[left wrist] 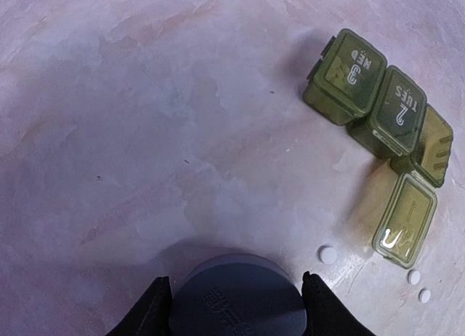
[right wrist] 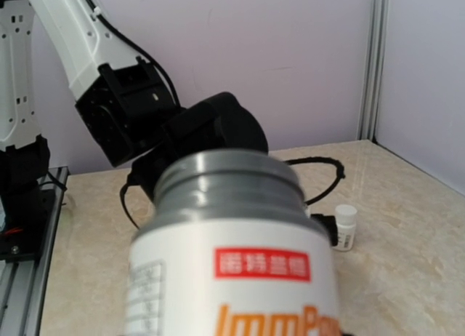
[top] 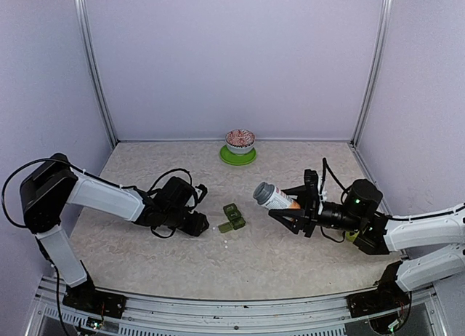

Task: Sort the pills into containers
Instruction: Place the pill bottle at the center of the board.

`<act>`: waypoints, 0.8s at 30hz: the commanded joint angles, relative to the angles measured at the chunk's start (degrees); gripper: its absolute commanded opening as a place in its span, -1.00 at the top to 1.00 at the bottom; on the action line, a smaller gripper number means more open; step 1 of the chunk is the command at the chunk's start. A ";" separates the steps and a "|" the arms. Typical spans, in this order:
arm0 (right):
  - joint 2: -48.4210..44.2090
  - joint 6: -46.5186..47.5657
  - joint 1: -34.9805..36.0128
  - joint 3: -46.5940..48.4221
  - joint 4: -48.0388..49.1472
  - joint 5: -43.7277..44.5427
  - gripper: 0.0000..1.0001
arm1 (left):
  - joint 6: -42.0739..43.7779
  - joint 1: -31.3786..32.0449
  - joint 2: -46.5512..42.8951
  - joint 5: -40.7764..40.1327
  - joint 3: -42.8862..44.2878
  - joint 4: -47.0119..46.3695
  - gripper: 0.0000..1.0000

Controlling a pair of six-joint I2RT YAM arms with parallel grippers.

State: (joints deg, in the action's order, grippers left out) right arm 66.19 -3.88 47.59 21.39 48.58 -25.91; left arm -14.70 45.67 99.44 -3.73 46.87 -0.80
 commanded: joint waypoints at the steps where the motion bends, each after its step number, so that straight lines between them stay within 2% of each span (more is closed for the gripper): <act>1: 0.30 -0.77 0.03 -1.04 3.66 -0.32 0.48 | 0.70 -0.41 1.58 -0.58 1.46 0.45 -0.07; 19: 3.17 -1.81 0.02 -2.23 6.35 1.05 0.48 | 1.11 -0.65 -1.52 -1.09 2.47 0.73 -0.61; 24: 4.64 -2.47 0.10 -2.45 7.28 1.65 0.48 | 3.00 -1.76 -3.92 -0.92 2.78 -2.08 -0.81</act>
State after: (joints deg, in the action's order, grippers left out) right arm 69.89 -5.34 47.59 19.57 52.25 -25.26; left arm -13.45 45.17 98.45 -4.16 47.48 -0.45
